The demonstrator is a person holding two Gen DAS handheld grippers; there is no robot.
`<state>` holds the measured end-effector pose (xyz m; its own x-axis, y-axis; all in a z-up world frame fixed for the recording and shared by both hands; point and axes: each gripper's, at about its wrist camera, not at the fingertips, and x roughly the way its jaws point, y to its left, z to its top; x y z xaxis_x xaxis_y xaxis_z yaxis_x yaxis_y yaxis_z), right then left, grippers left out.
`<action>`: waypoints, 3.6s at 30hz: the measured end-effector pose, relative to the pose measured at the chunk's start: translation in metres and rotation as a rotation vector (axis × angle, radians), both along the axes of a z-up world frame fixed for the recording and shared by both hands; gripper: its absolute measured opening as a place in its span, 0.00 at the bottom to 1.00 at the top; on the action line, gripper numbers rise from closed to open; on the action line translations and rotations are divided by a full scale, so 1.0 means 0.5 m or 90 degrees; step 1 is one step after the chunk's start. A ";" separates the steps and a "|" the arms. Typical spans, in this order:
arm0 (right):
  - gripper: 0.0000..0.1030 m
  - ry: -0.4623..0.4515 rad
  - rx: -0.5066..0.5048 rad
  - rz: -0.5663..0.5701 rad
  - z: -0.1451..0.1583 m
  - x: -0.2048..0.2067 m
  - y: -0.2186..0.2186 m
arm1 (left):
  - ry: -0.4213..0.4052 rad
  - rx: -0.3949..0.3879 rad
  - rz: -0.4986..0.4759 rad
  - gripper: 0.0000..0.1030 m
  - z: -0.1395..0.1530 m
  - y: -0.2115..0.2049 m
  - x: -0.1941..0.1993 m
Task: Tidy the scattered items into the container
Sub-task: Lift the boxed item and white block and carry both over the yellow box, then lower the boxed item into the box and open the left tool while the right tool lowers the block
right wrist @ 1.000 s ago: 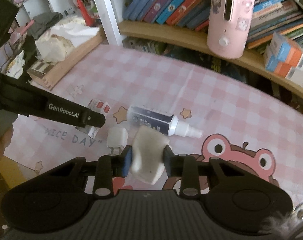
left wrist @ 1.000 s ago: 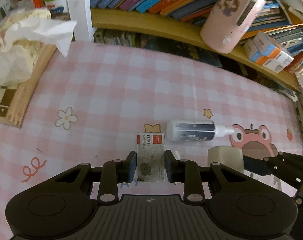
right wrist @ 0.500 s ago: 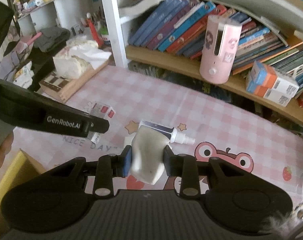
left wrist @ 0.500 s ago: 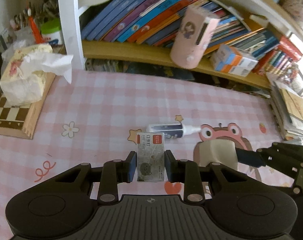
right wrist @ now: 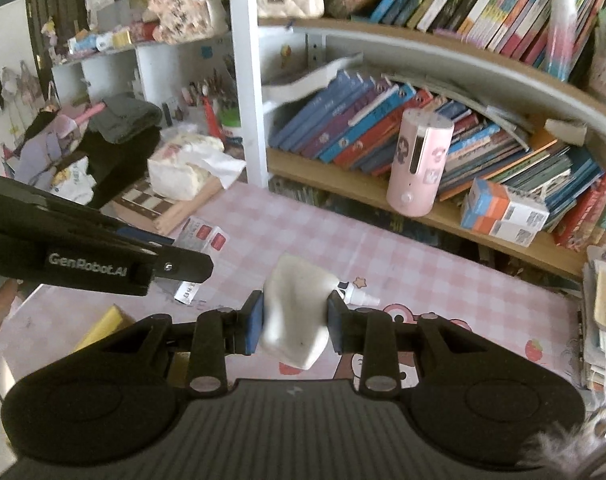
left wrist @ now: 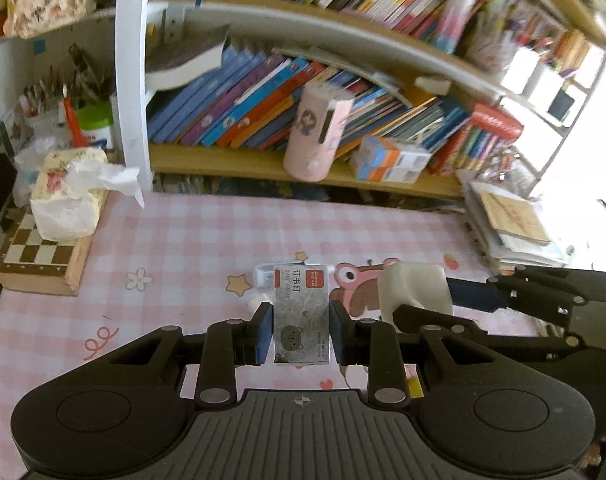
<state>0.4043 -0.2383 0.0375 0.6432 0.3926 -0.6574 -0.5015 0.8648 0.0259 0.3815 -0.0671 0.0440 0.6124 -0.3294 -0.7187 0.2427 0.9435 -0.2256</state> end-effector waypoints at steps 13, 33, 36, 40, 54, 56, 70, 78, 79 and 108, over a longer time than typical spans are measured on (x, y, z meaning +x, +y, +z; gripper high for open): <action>0.30 -0.041 0.027 0.001 0.052 -0.196 -0.014 | -0.057 -0.028 -0.009 0.27 0.054 0.052 -0.182; 0.30 -0.089 0.034 -0.047 0.061 -0.498 -0.017 | -0.119 -0.042 -0.048 0.27 0.070 0.080 -0.457; 0.30 -0.083 0.034 -0.059 0.049 -0.536 -0.016 | -0.122 -0.047 -0.050 0.27 0.063 0.082 -0.491; 0.30 -0.073 0.025 -0.070 0.030 -0.578 -0.013 | -0.126 -0.043 -0.048 0.27 0.051 0.085 -0.534; 0.30 -0.044 0.008 -0.123 -0.054 -0.685 -0.004 | -0.108 -0.026 -0.020 0.27 -0.015 0.093 -0.629; 0.30 -0.032 0.008 -0.130 -0.069 -0.697 -0.001 | -0.099 -0.024 -0.019 0.27 -0.028 0.092 -0.636; 0.30 0.025 0.023 -0.141 -0.119 -0.736 0.019 | -0.065 -0.008 -0.012 0.27 -0.079 0.093 -0.679; 0.30 0.020 0.027 -0.146 -0.113 -0.732 0.013 | -0.066 -0.008 -0.016 0.27 -0.082 0.094 -0.681; 0.30 0.019 0.027 -0.146 -0.113 -0.731 0.013 | -0.067 -0.009 -0.016 0.27 -0.083 0.094 -0.680; 0.30 -0.005 0.026 -0.136 -0.080 -0.576 0.030 | -0.109 -0.010 -0.005 0.27 -0.051 0.096 -0.540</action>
<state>0.1162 -0.2231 -0.0025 0.7197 0.2741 -0.6380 -0.3080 0.9495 0.0605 0.1113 -0.0191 0.0187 0.7226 -0.3453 -0.5989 0.2862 0.9380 -0.1955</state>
